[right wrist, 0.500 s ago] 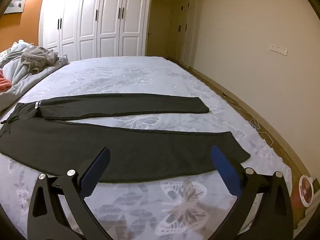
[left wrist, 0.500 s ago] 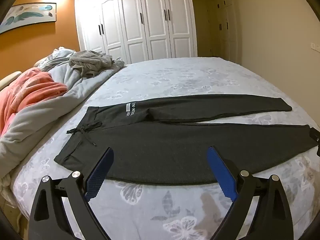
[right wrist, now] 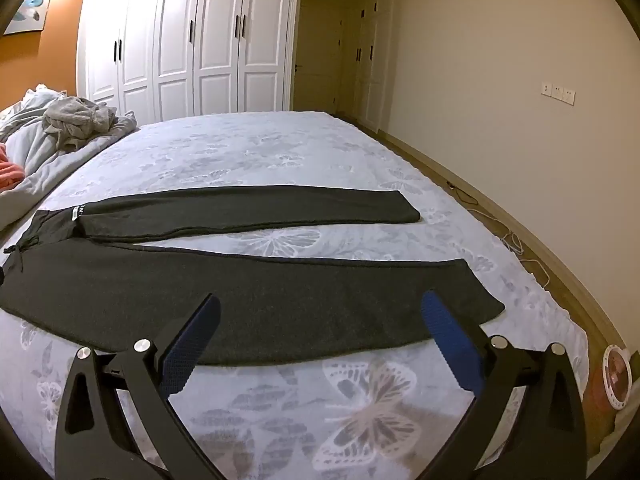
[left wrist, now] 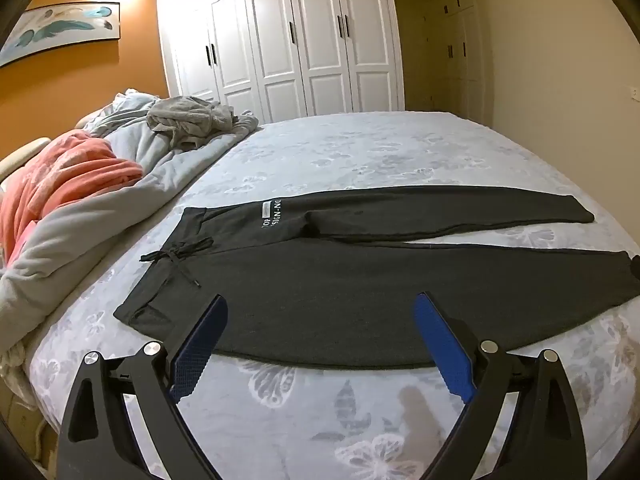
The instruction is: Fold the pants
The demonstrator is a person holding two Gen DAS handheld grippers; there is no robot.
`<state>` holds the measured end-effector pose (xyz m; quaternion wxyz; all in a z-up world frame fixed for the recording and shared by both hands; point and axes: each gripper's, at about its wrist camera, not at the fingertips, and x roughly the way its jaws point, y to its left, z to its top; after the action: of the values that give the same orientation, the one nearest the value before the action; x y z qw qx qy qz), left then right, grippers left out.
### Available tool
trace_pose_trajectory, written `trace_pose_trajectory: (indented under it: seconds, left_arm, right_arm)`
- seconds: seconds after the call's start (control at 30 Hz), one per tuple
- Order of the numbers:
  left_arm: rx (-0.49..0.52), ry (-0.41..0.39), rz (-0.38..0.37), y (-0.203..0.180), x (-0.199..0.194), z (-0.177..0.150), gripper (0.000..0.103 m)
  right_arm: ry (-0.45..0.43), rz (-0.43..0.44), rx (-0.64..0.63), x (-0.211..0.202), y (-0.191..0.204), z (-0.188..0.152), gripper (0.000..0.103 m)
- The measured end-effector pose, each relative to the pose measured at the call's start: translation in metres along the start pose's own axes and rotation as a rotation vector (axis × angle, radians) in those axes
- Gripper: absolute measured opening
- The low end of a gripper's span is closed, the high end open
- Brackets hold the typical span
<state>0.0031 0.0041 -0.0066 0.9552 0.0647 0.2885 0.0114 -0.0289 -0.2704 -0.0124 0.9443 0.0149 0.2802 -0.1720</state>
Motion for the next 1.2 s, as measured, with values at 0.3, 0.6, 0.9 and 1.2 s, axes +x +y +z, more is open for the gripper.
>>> trace_pose_trajectory:
  seconds: [0.3, 0.6, 0.9, 1.2]
  left_arm:
    - [-0.011, 0.007, 0.012, 0.0053, 0.0039, -0.001, 0.092]
    - [-0.015, 0.007, 0.02, 0.0059, 0.0033, -0.0018, 0.092]
    - [-0.015, 0.007, 0.024, 0.0057, 0.005, -0.0017, 0.092]
    - [-0.015, 0.011, 0.027, 0.0081, 0.0069, -0.0034, 0.092]
  right_arm:
    - [0.008, 0.002, 0.013, 0.0042, -0.001, 0.0008, 0.098]
    - [0.01, 0.005, 0.015, 0.0041, -0.0028, 0.0004, 0.098]
    - [0.011, 0.007, 0.015, 0.0037, -0.0028, 0.0005, 0.098]
    - [0.01, 0.007, 0.015, 0.0034, -0.0023, 0.0002, 0.098]
